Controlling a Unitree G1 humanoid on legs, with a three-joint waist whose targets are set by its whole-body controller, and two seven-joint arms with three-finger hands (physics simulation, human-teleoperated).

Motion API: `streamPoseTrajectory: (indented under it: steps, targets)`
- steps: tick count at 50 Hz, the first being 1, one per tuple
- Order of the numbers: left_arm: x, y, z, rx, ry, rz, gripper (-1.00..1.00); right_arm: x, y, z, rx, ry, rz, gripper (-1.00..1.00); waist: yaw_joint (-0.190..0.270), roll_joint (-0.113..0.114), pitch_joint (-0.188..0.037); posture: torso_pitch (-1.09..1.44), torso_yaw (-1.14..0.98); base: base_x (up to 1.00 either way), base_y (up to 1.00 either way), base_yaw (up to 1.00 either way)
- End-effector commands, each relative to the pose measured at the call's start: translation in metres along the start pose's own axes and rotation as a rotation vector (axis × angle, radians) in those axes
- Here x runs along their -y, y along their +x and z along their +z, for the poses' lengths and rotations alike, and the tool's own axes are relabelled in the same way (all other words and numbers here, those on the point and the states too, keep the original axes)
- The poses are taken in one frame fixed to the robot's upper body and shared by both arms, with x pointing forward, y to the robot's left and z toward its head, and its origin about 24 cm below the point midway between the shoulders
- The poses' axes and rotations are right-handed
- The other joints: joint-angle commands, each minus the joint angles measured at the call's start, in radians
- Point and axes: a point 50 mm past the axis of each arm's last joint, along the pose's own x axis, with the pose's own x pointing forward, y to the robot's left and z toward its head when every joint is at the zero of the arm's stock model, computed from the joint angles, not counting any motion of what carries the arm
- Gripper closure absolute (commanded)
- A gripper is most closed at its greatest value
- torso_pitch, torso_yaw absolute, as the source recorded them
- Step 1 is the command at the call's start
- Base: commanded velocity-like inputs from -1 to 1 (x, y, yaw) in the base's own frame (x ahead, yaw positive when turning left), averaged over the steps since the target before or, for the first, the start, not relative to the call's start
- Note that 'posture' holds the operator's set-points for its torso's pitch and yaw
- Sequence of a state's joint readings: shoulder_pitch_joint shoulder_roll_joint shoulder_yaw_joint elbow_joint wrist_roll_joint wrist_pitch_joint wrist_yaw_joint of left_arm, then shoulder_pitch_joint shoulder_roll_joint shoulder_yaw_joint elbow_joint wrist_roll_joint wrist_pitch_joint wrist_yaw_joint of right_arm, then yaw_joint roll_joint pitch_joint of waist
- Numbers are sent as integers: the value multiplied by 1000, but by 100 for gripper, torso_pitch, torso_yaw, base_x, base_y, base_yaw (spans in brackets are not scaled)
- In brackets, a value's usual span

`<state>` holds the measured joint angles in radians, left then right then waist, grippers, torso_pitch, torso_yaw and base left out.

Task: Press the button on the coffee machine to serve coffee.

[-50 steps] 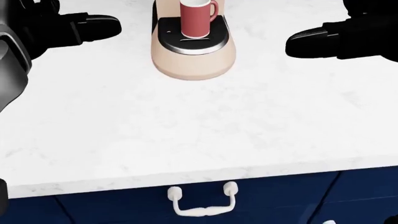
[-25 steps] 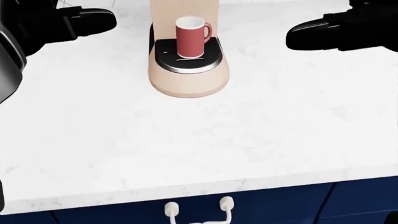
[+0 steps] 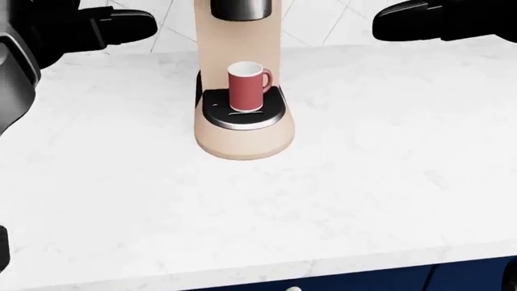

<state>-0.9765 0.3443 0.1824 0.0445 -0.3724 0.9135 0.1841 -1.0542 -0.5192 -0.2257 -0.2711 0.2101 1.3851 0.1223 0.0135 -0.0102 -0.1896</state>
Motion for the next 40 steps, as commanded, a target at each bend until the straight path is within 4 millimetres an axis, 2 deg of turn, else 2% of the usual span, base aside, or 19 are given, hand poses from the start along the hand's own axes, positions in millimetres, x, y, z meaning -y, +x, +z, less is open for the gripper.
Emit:
streamPoseTrajectory:
  steps: [1, 8, 14, 23, 31, 35, 40]
  targets:
    - [-1, -3, 23, 101, -11, 4, -100, 2, -4, 13, 81, -6, -13, -100, 1, 0, -22, -35, 0, 0, 0, 0]
    - [-4, -1, 25, 97, -14, 11, -100, 2, -3, 11, 83, 2, -14, -100, 3, 0, -62, -39, 0, 0, 0, 0]
    - [-2, 0, 20, 97, -14, 9, -100, 2, -4, 9, 80, 4, -14, -100, 6, -2, -84, -42, 0, 0, 0, 0]
    - [0, -5, 23, 104, -27, 5, -100, 3, -8, 9, 85, 9, -18, -100, 8, -3, -103, -44, 0, 0, 0, 0]
    - [-1, -2, 27, 105, -28, -2, -100, 11, -12, 19, 94, 4, -30, -100, 11, -3, -126, -50, 0, 0, 0, 0]
    - [0, -1, 25, 95, -24, -2, -100, 7, -8, 7, 86, 19, -27, -100, 15, -4, -138, -54, 0, 0, 0, 0]
    - [4, -2, 28, 98, -25, -13, -100, 8, -8, 8, 89, 23, -28, -100, 15, -5, -158, -59, 0, 0, 0, 0]
